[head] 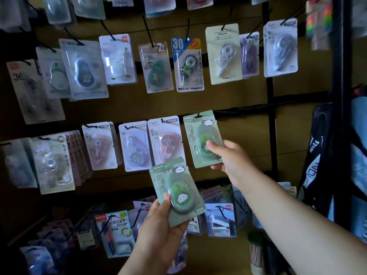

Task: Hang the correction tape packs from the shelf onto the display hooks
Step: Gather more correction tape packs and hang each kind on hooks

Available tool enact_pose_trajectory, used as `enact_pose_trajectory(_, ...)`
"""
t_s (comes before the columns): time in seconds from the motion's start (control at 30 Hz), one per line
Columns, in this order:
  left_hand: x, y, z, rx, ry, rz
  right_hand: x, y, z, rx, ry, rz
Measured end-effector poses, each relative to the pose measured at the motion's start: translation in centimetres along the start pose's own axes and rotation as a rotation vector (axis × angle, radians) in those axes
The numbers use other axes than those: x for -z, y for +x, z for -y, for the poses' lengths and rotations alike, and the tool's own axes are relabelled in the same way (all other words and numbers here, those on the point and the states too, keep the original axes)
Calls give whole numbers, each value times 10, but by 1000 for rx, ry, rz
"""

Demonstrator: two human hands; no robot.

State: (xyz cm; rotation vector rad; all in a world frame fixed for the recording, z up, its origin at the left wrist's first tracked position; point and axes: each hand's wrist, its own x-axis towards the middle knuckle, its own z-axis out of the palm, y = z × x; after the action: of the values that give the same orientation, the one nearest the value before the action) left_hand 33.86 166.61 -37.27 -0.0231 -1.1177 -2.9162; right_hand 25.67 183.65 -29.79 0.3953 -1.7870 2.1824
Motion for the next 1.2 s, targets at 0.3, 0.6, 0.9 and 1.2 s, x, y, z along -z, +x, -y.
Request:
enact_pose_trajectory(0.3,1,3,3,-6,12,-36,-17,39,-19,-86,-35,-125)
enact_pose_trajectory(0.6,0,5,-1,0,5,-35,-18,63,-37,-187,-102,-130)
enact_pose_trajectory(0.9,-3,5,0,-15,11,-36,-11,50,-33,-280,-261,-206)
enact_pose_trajectory(1.2,-10,1,4,-63,38,-7,-18,-53,-35,-184,-274,38)
